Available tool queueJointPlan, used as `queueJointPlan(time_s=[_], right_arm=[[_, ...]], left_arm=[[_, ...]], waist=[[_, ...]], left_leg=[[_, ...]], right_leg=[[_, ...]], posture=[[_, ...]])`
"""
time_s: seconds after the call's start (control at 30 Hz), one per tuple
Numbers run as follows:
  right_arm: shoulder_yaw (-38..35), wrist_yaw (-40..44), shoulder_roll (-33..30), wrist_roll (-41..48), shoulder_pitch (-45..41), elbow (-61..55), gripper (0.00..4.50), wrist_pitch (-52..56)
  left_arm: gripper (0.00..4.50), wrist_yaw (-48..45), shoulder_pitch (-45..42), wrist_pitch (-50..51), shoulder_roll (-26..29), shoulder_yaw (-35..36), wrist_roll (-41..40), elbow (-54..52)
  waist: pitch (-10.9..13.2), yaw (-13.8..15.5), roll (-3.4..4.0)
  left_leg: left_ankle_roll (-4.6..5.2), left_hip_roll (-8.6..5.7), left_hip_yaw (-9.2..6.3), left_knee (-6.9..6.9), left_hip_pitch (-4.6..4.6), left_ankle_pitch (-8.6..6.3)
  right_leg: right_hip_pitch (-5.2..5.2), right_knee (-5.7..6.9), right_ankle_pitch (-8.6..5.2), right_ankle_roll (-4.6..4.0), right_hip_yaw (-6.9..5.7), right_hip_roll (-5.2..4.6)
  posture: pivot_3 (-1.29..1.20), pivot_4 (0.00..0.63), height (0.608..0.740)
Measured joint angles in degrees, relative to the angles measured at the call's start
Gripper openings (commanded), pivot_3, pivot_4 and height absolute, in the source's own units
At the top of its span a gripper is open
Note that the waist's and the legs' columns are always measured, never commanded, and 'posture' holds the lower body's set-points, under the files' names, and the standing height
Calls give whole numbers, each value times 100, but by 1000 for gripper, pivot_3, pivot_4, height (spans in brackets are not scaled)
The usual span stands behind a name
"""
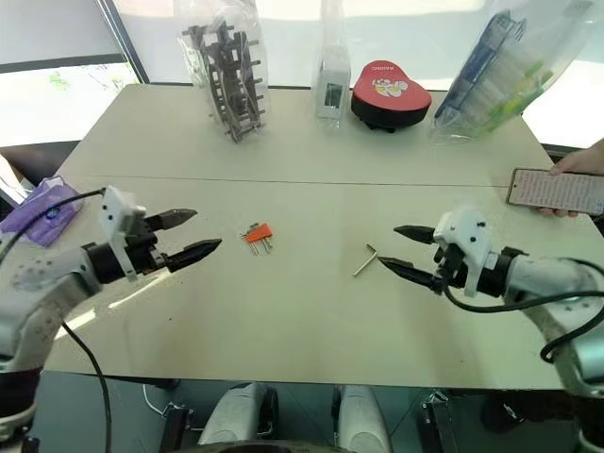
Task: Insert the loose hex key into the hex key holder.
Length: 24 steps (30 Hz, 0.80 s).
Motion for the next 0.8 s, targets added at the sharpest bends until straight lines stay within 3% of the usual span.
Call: queueJointPlan(time_s=[0.8], right_arm=[[654,291,96,-257,-895,33,3017,280]], left_arm=[[4459,-90,-37,320,201,-4,-172,-102]], waist=[[5,-4,-7]], left_leg=[[-1,-1,6,0,-4,1]], right_leg=[[-2,-1,1,2,0,0]], posture=[[0,150,740]])
